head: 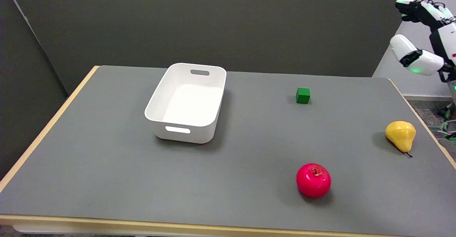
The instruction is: Pick up the red apple.
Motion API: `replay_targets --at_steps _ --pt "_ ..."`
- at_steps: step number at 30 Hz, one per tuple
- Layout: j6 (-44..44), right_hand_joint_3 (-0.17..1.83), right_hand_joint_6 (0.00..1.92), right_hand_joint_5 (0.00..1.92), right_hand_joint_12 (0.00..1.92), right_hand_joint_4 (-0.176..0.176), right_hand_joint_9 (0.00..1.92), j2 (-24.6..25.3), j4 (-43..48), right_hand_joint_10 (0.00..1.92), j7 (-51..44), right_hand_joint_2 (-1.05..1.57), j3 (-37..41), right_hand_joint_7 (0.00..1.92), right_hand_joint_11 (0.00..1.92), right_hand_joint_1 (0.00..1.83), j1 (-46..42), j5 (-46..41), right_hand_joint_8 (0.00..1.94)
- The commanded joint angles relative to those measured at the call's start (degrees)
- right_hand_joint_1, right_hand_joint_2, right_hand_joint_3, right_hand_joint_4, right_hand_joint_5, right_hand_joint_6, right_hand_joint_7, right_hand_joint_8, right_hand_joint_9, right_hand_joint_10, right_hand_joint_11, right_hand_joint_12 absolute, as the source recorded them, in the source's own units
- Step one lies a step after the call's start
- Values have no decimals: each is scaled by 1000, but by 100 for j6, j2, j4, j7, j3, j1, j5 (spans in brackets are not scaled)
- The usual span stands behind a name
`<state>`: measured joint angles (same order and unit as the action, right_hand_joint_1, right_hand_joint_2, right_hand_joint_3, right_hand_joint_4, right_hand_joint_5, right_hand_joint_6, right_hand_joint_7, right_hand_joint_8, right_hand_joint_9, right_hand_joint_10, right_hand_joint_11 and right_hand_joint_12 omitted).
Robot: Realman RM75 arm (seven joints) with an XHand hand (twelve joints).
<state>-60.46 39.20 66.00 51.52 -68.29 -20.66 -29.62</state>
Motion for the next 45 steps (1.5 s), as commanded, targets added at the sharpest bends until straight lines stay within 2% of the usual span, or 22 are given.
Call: replay_targets --at_steps 1,4,9,12,16,23,27,29,35,37,39,42,45 --pt "-219 924 489 247 1277 103 360 -42 -504 811 1069 714 656 376 183 147 -302 794 395" --pt "-267 925 487 246 1276 103 357 -34 -440 807 1108 713 696 375 182 148 -374 930 393" --pt "-276 927 498 251 1275 105 360 32 -278 808 1991 711 1147 381 187 156 -1144 1163 399" --pt "-375 934 550 275 1286 119 379 193 -102 824 2124 700 1433 411 212 178 -1666 1276 433" --pt "-875 938 593 291 1318 136 403 462 -120 850 2124 685 1414 429 234 196 -1980 1482 459" --pt "-2253 936 630 308 1288 148 430 813 -693 888 2084 655 276 460 206 219 -1440 1816 502" --pt "-2726 887 648 320 1279 149 437 862 -838 924 2122 664 -247 481 212 244 -961 2175 509" --pt "-2888 923 679 336 1334 146 460 869 -774 947 2084 631 -431 501 220 270 -861 2337 555" --pt "-2863 948 713 360 1355 141 501 973 -270 978 1820 608 -535 528 267 261 -894 2819 608" --pt "-2782 910 734 372 1422 133 493 989 -223 1021 1812 624 -593 545 258 329 -909 2899 614" --pt "-2712 937 734 378 1418 133 510 1005 -240 1005 1812 612 -686 550 284 285 -869 2976 625" --pt "-2537 860 753 373 1467 131 495 1021 -359 1061 1772 650 -790 562 302 331 -734 3112 627" --pt "-2347 860 758 375 1481 131 499 1070 -381 1061 1372 646 -871 566 311 361 -687 3234 636"
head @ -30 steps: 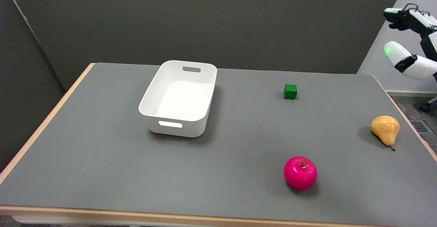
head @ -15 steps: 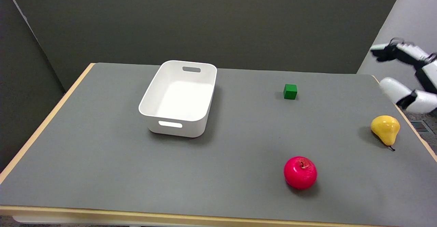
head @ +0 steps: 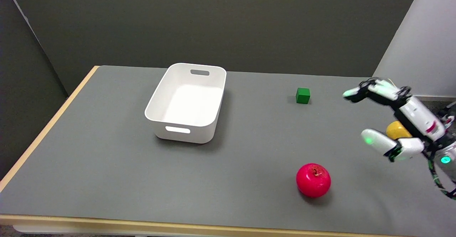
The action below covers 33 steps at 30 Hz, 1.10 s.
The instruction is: Pick up the red apple.
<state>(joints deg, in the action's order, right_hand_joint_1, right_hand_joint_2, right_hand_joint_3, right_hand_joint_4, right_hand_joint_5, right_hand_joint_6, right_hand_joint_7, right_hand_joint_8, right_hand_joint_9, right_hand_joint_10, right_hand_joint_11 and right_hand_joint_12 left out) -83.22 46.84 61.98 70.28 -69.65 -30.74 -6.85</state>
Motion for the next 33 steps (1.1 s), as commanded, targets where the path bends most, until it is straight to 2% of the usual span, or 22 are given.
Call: replay_targets --at_steps 1,7,26,28,33 --pt "11 861 759 375 1481 131 499 329 60 1062 -649 645 -758 566 311 369 298 995 636" --pt "307 865 761 378 1484 126 496 401 203 1064 -1471 636 -854 566 310 418 178 1251 636" --pt "715 855 729 371 1477 113 473 425 131 1056 -1534 619 -1014 556 294 392 178 1530 617" --pt "725 921 717 373 1467 116 490 425 139 1012 -1531 594 -1014 550 303 340 178 1530 627" --pt "795 927 711 373 1468 116 490 441 163 1007 -1534 585 -1014 547 301 325 130 1530 626"
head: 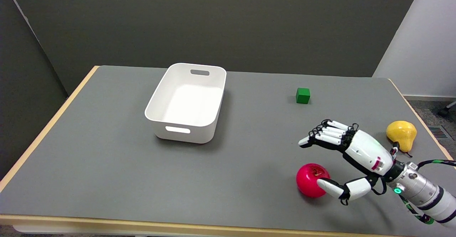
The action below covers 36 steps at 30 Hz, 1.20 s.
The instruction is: Pick up the red apple.
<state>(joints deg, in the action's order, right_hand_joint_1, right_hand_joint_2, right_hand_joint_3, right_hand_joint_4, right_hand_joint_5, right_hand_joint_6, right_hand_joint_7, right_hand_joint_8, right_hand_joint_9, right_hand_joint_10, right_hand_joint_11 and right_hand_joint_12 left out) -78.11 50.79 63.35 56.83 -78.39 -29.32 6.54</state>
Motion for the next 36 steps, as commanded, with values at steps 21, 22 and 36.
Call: replay_targets --at_steps 21,22,36 --pt "955 854 674 353 1447 101 401 79 -105 995 -413 603 -228 513 263 366 -52 398 545" --pt "955 854 671 352 1444 100 400 86 -136 993 -421 602 -228 512 261 366 -52 390 543" --pt "619 856 655 345 1443 97 390 94 -422 978 -453 600 -180 500 263 367 -52 335 525"
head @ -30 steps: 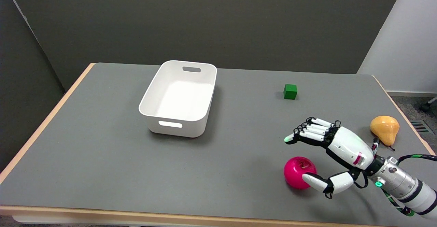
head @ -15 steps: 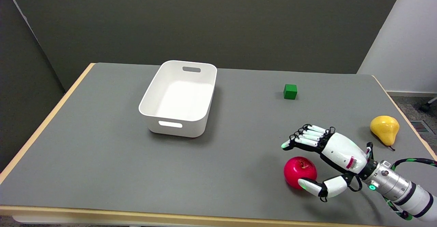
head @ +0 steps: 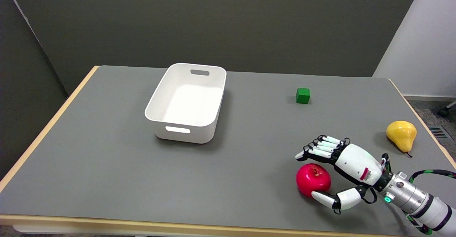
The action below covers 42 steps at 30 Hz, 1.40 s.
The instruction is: Pick up the red apple.
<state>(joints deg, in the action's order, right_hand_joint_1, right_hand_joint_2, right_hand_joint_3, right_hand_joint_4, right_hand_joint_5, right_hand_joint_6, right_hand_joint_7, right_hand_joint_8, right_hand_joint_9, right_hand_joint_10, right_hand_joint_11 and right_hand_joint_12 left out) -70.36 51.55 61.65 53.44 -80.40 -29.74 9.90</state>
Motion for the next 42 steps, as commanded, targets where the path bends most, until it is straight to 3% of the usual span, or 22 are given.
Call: replay_targets --at_steps 1,4,8,15,17,19,20,23,25,26,28,35,42 --pt "-163 857 655 346 1448 97 392 18 -251 981 -114 600 21 501 268 373 -9 -1 526" --pt "-176 862 657 346 1464 96 403 18 -251 994 -169 600 21 503 283 403 15 -1 531" --pt "-416 907 671 351 1518 93 477 65 -290 1050 -763 617 5 521 327 606 61 -41 574" --pt "-691 862 1064 467 1615 61 771 66 -459 1379 -1008 784 -35 776 494 920 285 -73 1094" --pt "-658 403 1099 499 1635 27 803 49 -435 1439 -1008 996 -35 821 511 1331 335 -64 1344" --pt "-651 202 1465 623 1667 -161 828 42 -436 1524 -1008 1183 -35 705 528 1187 402 -48 1476" --pt "-651 189 1491 637 1668 -176 834 42 -443 1544 -1008 1194 -35 699 528 1177 452 -41 1483" --pt "-643 203 1470 661 1639 -176 865 18 -403 1640 -1008 1177 5 715 550 1183 581 -65 1476" --pt "-642 268 1466 622 1620 -124 869 9 -343 1683 -1018 1139 112 804 602 1173 682 -81 1452" --pt "-625 306 1472 615 1626 -114 868 -6 -269 1717 -1043 1121 179 820 623 1171 755 -81 1455" --pt "-518 353 1500 670 1675 -176 868 -24 -142 1832 -1064 1109 312 715 622 1180 866 -89 1519" --pt "190 400 1530 659 1700 -176 879 -332 411 1912 -1024 1096 331 704 629 1175 1869 -89 1551" --pt "1485 404 1519 668 1682 -176 887 -570 785 1913 -1024 1089 -660 713 633 1178 3732 -48 1538"
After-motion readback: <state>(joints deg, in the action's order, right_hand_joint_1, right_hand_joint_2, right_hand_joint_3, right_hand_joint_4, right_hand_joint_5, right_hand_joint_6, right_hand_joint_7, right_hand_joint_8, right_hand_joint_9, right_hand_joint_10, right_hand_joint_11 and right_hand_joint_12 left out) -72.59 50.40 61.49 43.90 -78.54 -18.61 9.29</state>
